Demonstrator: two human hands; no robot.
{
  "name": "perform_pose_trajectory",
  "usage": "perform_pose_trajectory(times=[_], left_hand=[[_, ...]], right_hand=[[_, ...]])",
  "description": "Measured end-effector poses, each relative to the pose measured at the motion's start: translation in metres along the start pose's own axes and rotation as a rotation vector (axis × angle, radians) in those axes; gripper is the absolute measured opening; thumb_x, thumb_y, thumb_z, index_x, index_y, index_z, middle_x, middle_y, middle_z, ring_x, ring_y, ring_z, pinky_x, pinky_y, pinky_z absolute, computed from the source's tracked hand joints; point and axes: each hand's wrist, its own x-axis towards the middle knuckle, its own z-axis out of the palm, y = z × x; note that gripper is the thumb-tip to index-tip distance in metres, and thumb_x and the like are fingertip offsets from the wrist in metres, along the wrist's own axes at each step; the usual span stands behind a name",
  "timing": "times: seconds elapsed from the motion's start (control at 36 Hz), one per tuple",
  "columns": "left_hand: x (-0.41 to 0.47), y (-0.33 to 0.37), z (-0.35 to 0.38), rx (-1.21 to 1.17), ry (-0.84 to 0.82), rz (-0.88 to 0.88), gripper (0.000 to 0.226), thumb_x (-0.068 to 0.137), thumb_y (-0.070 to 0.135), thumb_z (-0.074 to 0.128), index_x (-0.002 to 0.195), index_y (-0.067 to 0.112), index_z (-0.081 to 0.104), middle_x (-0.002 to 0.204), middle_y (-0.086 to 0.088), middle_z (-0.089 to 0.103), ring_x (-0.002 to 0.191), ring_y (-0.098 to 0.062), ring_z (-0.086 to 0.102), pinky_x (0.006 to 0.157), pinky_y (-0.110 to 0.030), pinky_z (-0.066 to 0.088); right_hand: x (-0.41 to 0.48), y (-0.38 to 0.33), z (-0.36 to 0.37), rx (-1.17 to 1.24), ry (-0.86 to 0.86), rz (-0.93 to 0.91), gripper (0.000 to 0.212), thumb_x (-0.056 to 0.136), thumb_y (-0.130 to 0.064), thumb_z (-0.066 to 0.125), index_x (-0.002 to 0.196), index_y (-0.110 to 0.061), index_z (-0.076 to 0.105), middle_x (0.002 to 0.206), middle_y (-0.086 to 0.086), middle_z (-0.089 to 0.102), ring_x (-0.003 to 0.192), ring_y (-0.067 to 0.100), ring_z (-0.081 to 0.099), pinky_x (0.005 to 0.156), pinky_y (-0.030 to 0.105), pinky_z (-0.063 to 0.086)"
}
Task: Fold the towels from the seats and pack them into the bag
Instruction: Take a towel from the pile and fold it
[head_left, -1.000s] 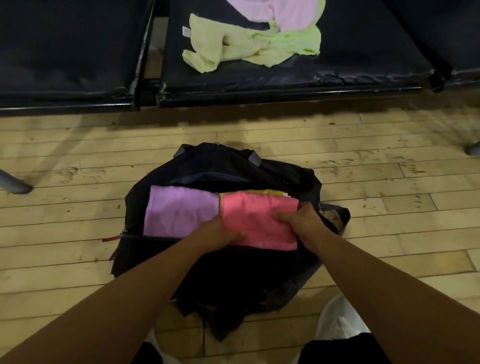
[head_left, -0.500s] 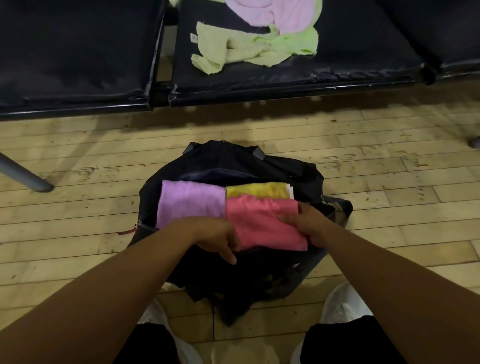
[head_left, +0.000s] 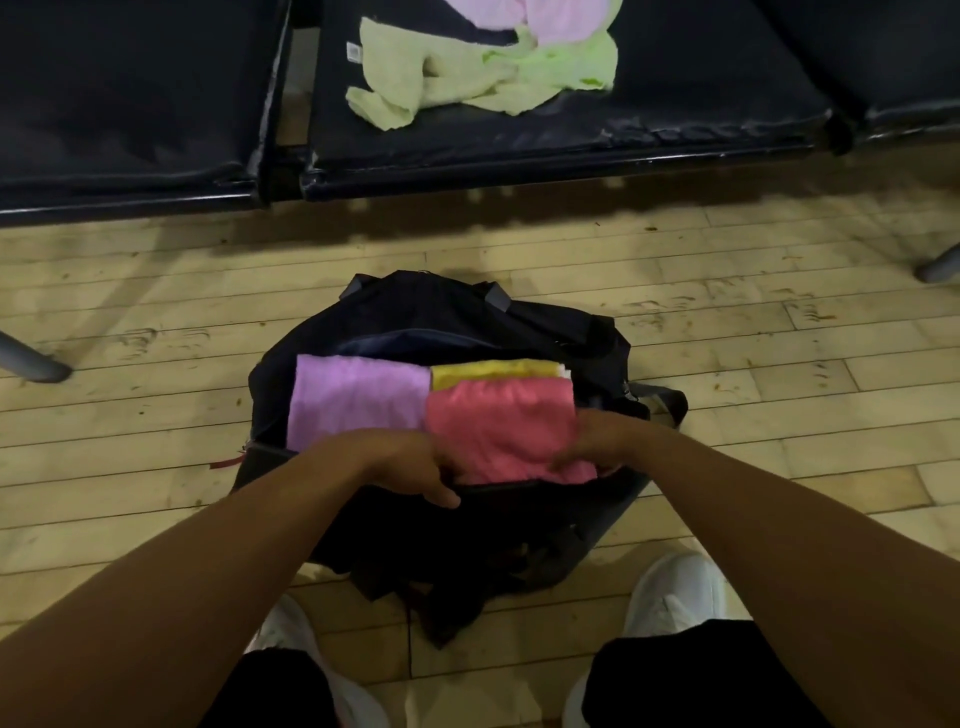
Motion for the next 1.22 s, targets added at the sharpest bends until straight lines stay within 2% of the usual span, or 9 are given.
perform_pose_trajectory(times=[0.11, 0.28, 0.42, 0.67, 0.72, 0.81, 0.94, 1.11, 1.22], left_hand=[[0.0, -0.004, -0.002, -0.02, -0.024, 0.006, 0.023, 0.095, 0.022, 0.063, 0.079, 0.036, 0.056, 0.088, 0.018, 0.058, 0.082, 0.0, 0.053, 0.076, -0.017, 0.038], [0.003, -0.004, 0.001, -0.09, -0.014, 0.004, 0.025, 0.094, 0.02, 0.065, 0.074, 0.034, 0.057, 0.078, 0.018, 0.056, 0.073, 0.0, 0.051, 0.07, -0.018, 0.037], [0.005, -0.004, 0.005, -0.087, 0.161, -0.079, 0.016, 0.098, 0.031, 0.058, 0.107, 0.025, 0.069, 0.101, 0.007, 0.065, 0.088, -0.007, 0.057, 0.077, -0.017, 0.042], [0.023, -0.017, 0.013, -0.354, 0.803, -0.38, 0.045, 0.083, 0.038, 0.075, 0.114, 0.015, 0.051, 0.11, -0.014, 0.059, 0.097, -0.032, 0.059, 0.083, -0.037, 0.049], [0.012, -0.018, -0.003, -0.619, 0.58, -0.216, 0.039, 0.08, 0.045, 0.077, 0.106, 0.026, 0.054, 0.107, -0.013, 0.06, 0.096, -0.029, 0.061, 0.095, -0.047, 0.049], [0.002, -0.024, -0.025, -0.914, -0.019, 0.136, 0.037, 0.098, 0.017, 0.058, 0.13, -0.002, 0.056, 0.129, -0.026, 0.059, 0.125, -0.04, 0.054, 0.114, -0.05, 0.035], [0.049, -0.019, 0.013, -0.583, 0.826, -0.328, 0.035, 0.1, 0.019, 0.055, 0.13, 0.002, 0.059, 0.126, -0.02, 0.063, 0.116, -0.036, 0.059, 0.096, -0.035, 0.042], [0.052, -0.021, 0.011, -0.532, 0.731, -0.432, 0.035, 0.094, 0.032, 0.063, 0.114, 0.005, 0.064, 0.115, -0.015, 0.067, 0.109, -0.032, 0.062, 0.084, -0.031, 0.045], [0.043, -0.017, 0.0, -0.531, 0.735, -0.424, 0.038, 0.091, 0.035, 0.065, 0.114, 0.005, 0.06, 0.109, -0.012, 0.065, 0.106, -0.032, 0.062, 0.082, -0.034, 0.046]], right_hand=[[0.007, 0.012, 0.012, -0.192, -0.026, -0.086, 0.026, 0.084, -0.023, 0.075, 0.077, -0.03, 0.052, 0.081, -0.003, 0.057, 0.076, 0.016, 0.057, 0.076, 0.03, 0.045], [-0.019, 0.009, 0.01, -0.239, -0.057, 0.003, 0.026, 0.09, -0.043, 0.069, 0.081, -0.021, 0.059, 0.073, 0.002, 0.057, 0.062, 0.017, 0.053, 0.061, 0.026, 0.045], [-0.048, 0.017, -0.008, -0.251, -0.074, 0.148, 0.04, 0.091, -0.045, 0.07, 0.071, -0.01, 0.063, 0.062, 0.005, 0.058, 0.047, 0.015, 0.046, 0.047, 0.022, 0.037], [-0.036, 0.0, 0.003, -0.048, 0.354, -0.007, 0.046, 0.091, -0.043, 0.068, 0.118, -0.009, 0.053, 0.105, 0.005, 0.059, 0.099, 0.024, 0.06, 0.083, 0.035, 0.049], [-0.026, -0.009, 0.017, 0.049, 0.323, -0.005, 0.058, 0.09, -0.039, 0.07, 0.13, -0.006, 0.046, 0.115, 0.003, 0.053, 0.112, 0.024, 0.056, 0.09, 0.03, 0.044], [-0.015, -0.016, 0.033, 0.072, 0.39, 0.045, 0.06, 0.091, -0.03, 0.071, 0.136, -0.001, 0.044, 0.125, 0.011, 0.056, 0.115, 0.027, 0.056, 0.086, 0.026, 0.04], [-0.008, -0.017, 0.032, 0.136, 0.433, 0.054, 0.056, 0.092, -0.022, 0.069, 0.139, 0.001, 0.048, 0.132, 0.016, 0.057, 0.118, 0.031, 0.056, 0.093, 0.033, 0.046], [-0.004, -0.015, 0.025, 0.103, 0.438, 0.043, 0.06, 0.093, -0.031, 0.066, 0.141, -0.002, 0.045, 0.133, 0.016, 0.057, 0.12, 0.033, 0.056, 0.094, 0.037, 0.045], [-0.01, -0.02, 0.005, -0.025, 0.395, 0.036, 0.045, 0.093, -0.044, 0.062, 0.116, -0.006, 0.055, 0.104, 0.011, 0.061, 0.092, 0.025, 0.061, 0.068, 0.028, 0.042]])
